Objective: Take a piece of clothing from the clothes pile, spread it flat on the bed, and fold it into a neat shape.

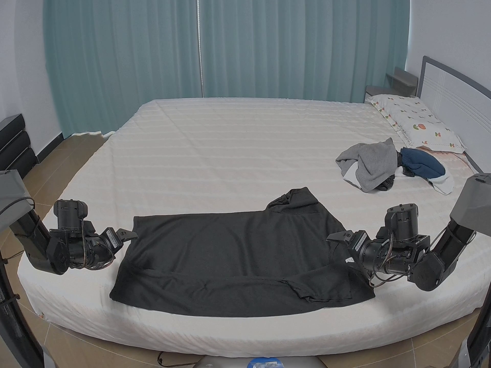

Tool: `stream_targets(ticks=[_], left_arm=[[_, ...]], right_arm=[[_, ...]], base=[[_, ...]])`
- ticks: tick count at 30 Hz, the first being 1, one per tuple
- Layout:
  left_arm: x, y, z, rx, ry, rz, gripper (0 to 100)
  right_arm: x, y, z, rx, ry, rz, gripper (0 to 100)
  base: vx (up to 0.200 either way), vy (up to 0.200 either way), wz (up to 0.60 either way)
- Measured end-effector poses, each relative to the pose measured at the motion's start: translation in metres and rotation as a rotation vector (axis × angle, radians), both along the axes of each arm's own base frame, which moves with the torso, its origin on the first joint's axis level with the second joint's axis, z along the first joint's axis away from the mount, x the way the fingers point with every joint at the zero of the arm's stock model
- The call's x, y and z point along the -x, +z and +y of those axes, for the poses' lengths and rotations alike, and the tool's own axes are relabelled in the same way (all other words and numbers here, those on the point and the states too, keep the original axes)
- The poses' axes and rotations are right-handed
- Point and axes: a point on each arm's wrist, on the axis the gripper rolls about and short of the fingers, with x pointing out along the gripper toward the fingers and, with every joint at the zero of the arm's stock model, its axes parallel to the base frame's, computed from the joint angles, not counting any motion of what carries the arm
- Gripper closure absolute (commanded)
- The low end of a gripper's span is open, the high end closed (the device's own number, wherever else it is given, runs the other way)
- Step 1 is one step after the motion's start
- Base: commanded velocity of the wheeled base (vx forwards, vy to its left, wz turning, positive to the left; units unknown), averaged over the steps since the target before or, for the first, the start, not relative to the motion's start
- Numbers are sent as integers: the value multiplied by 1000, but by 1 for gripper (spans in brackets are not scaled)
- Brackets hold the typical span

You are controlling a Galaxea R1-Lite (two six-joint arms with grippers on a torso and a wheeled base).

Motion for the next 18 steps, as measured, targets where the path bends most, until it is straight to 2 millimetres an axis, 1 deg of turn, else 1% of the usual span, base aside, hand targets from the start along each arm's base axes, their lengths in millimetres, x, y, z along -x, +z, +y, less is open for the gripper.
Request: stream_targets(ticks=[6, 15, 16, 18], left_arm=[[-7, -19, -2, -72, -6, 38, 0], [-11, -30, -4, -84, -5, 65, 0], [-11, -30, -5, -83, -6, 67, 100], [-10, -32, -6, -83, -10, 74, 100]], right_arm=[[-1, -3, -2, 3, -5, 8, 0], [-1, -5, -2, 6, -4, 13, 0], [-1, -5, -2, 7, -4, 15, 0], [-1, -6, -2, 8, -5, 16, 0]], base=[[0, 0, 0], [0, 0, 0], [0, 0, 0], [0, 0, 0]])
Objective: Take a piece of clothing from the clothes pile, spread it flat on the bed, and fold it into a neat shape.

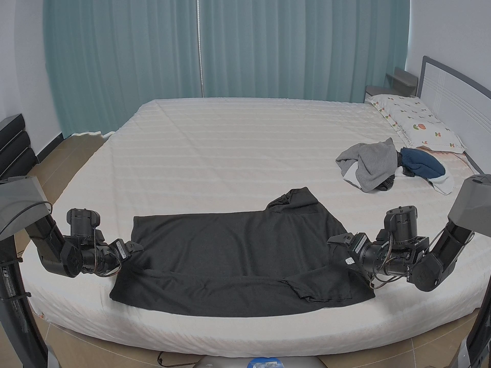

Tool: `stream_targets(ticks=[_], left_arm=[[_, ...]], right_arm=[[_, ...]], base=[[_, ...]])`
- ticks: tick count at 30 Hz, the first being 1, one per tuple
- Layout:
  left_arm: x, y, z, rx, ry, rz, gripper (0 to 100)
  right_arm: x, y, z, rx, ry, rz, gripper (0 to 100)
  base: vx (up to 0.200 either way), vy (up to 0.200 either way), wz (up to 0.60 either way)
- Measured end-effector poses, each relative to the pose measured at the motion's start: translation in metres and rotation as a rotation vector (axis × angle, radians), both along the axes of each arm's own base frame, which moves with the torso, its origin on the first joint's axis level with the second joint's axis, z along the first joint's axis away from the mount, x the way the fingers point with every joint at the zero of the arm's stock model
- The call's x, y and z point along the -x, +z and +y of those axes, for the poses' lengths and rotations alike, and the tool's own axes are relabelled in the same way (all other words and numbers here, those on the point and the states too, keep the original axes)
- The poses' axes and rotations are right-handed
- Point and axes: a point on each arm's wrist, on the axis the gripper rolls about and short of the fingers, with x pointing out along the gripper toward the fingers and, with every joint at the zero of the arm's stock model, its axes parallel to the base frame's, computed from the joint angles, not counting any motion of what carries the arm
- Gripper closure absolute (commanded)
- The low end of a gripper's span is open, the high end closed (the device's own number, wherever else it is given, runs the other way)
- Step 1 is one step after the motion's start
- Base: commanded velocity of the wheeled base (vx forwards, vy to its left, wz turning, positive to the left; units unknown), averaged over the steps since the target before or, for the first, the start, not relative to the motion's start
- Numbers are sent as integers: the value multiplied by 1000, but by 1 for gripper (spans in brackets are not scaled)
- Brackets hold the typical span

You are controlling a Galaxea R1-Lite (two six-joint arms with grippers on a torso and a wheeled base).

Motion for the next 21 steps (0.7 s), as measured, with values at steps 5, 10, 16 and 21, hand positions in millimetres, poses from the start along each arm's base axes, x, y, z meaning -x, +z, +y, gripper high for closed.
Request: stream_targets(ticks=[5, 10, 16, 21], left_arm=[[1, -2, -1, -8, 2, 13, 100], [2, -3, 2, -51, 20, 20, 100], [7, -6, 6, -149, 33, 71, 100], [7, -5, 8, -192, 68, 77, 100]], right_arm=[[0, -2, 0, 11, 6, 0, 0], [-4, -1, -8, -13, 8, 0, 0], [-8, -1, -17, -9, -6, -5, 0], [-7, -4, -19, 27, 13, -8, 0]], base=[[0, 0, 0], [0, 0, 0], [0, 0, 0], [0, 0, 0]])
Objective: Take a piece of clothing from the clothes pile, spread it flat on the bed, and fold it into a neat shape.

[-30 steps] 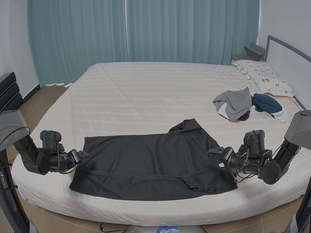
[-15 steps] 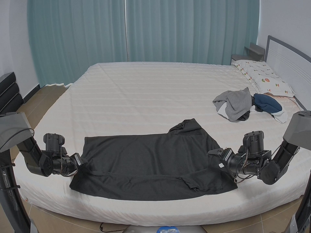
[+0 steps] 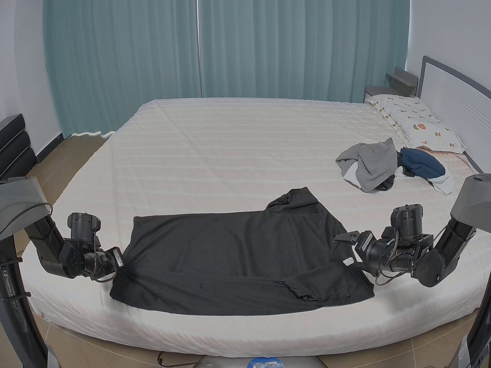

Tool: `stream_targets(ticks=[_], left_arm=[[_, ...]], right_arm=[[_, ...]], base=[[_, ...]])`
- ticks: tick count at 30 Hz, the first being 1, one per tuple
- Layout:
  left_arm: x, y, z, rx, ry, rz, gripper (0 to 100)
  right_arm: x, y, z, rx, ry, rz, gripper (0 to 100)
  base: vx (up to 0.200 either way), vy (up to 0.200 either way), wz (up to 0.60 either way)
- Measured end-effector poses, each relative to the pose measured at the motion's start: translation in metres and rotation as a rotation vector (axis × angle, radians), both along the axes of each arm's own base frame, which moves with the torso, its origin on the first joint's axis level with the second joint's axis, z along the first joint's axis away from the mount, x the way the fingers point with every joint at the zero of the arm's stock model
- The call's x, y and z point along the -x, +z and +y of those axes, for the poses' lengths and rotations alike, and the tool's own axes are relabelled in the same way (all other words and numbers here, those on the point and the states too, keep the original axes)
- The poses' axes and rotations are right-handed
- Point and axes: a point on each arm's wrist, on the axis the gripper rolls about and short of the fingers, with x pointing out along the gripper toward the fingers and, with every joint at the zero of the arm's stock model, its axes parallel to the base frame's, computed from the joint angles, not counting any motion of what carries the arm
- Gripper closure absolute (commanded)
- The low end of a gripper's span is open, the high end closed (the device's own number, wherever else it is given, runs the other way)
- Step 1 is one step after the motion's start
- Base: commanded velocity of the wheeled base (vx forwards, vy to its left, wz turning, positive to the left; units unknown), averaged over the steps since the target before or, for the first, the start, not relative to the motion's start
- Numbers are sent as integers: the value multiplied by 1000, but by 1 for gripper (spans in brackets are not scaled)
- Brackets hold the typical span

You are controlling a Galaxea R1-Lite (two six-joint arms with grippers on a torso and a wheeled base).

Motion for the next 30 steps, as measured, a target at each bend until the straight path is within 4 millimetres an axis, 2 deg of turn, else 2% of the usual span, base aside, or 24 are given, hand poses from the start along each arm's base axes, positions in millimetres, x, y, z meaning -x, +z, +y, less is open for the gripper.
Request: stream_targets(ticks=[14, 26, 27, 30], left_arm=[[2, 1, -2, -9, 1, 1, 100], [3, 1, -3, -8, 0, 2, 100], [3, 1, -3, -8, 0, 2, 100], [3, 1, -3, -7, 0, 2, 100]], right_arm=[[-4, -21, -7, 110, 60, 9, 0], [-19, -42, -2, 129, 126, -23, 0], [-20, -44, -2, 135, 132, -23, 100], [-20, -49, -2, 147, 143, -16, 100]], base=[[0, 0, 0], [0, 0, 0], [0, 0, 0], [0, 0, 0]])
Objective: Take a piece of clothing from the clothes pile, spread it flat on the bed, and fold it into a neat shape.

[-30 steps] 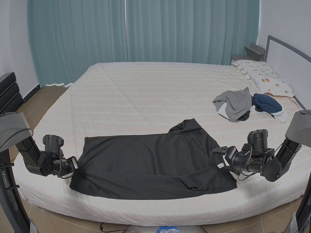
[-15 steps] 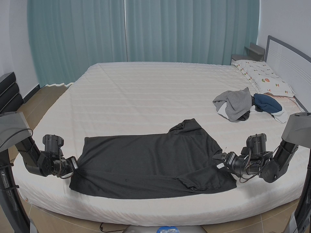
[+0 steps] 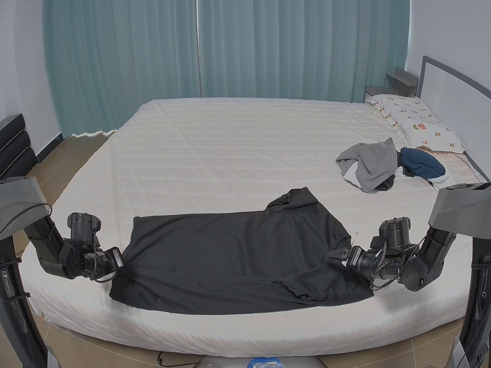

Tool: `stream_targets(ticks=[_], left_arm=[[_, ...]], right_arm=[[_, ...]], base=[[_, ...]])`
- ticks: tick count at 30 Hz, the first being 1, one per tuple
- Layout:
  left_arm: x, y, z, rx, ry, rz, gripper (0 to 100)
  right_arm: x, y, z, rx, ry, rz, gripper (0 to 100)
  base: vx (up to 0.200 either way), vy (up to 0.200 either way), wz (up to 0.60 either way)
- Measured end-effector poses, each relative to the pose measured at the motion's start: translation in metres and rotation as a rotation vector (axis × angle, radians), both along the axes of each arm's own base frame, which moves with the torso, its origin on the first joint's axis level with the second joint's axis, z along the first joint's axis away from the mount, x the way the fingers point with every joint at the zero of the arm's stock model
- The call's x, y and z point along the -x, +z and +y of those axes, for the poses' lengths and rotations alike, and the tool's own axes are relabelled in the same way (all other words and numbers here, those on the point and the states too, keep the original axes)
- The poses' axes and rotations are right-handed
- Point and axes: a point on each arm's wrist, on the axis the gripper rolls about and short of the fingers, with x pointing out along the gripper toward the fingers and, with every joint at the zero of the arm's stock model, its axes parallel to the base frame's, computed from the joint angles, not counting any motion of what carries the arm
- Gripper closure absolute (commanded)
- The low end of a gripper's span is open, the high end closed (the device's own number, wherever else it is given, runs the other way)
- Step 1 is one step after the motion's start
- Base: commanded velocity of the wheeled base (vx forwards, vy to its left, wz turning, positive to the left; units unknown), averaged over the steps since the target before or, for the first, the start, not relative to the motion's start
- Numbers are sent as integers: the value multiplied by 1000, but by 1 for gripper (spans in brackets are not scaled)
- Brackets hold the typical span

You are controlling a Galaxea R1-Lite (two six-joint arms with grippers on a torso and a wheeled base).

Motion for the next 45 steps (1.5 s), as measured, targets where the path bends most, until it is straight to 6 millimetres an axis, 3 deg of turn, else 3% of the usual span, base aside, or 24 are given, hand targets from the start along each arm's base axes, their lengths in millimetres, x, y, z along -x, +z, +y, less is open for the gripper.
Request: stream_targets(ticks=[9, 23, 45], left_arm=[[0, -1, 0, 1, 0, 0, 100], [-2, -1, 0, 2, 0, -5, 100], [-2, -1, -4, 10, -9, -5, 100]], right_arm=[[3, -7, -4, 34, 16, 12, 100], [2, 3, -22, -12, -55, -23, 100], [1, 7, -26, -27, -72, -45, 100]], base=[[0, 0, 0], [0, 0, 0], [0, 0, 0]])
